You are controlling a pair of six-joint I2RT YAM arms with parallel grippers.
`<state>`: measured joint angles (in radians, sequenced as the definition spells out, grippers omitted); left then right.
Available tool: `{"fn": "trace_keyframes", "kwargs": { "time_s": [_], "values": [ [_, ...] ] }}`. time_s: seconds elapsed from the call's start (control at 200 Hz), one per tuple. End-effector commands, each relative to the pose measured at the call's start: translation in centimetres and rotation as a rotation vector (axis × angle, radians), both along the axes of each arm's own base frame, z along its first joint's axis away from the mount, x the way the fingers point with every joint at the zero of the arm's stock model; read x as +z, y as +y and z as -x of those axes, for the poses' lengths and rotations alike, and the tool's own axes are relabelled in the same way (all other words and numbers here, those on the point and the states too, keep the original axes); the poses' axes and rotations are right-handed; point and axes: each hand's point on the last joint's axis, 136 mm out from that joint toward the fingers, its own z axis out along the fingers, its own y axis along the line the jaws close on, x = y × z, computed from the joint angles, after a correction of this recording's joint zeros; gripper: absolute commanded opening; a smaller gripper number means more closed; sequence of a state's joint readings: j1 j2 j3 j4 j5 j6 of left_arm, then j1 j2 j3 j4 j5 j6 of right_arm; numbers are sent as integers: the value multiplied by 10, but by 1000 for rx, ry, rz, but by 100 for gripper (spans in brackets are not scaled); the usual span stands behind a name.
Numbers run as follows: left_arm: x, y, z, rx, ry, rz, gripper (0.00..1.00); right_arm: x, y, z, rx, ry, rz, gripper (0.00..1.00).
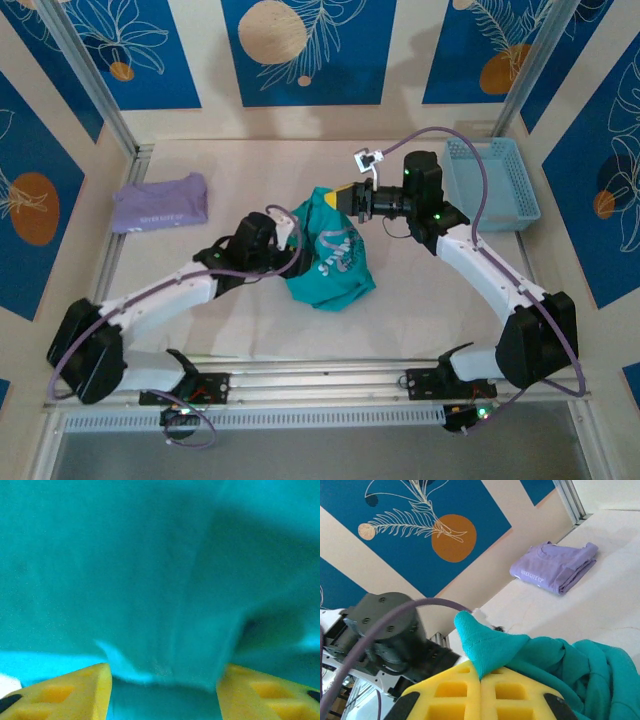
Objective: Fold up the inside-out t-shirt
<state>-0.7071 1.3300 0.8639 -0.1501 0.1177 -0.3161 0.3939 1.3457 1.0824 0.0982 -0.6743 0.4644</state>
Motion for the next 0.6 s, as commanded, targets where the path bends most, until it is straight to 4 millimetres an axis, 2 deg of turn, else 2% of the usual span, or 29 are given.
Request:
{"fn": "trace_keyframes", "kwargs": {
  "time_s": [0.0,0.075,0.125,0.16,0.22,0.285,0.325,0.39,0.445,0.49,0.53,0.595],
  "values": [
    [28,-8,-28,34,-89,14,37,11,-7,4,5,-40,22,0],
    [34,-4,-34,40,-82,48,20,7,-14,2,-8,-67,74,0],
    [45,-4,-35,34,-91,95,6,3,-19,0,-15,-86,114,0],
    [54,-3,-34,27,-92,131,0,1,-21,-1,-18,-107,153,0],
    [76,-7,-27,-19,-85,212,0,0,-26,-7,-38,-147,218,0],
    [108,-16,-13,-91,-64,338,0,3,-32,-23,-89,-193,311,0],
    [132,-22,-2,-140,-54,439,0,5,-36,-37,-127,-222,365,0],
    [173,-29,14,-206,-44,605,0,15,-43,-70,-230,-249,447,0],
    [205,-31,22,-236,-44,724,0,21,-51,-101,-347,-221,502,9],
    [222,-29,24,-238,-39,795,0,21,-61,-125,-477,-156,553,17],
    [233,-27,24,-226,-34,841,0,20,-62,-133,-525,-128,580,25],
    [240,-22,19,-180,-36,878,0,13,-60,-132,-558,-120,620,36]
  ]
}}
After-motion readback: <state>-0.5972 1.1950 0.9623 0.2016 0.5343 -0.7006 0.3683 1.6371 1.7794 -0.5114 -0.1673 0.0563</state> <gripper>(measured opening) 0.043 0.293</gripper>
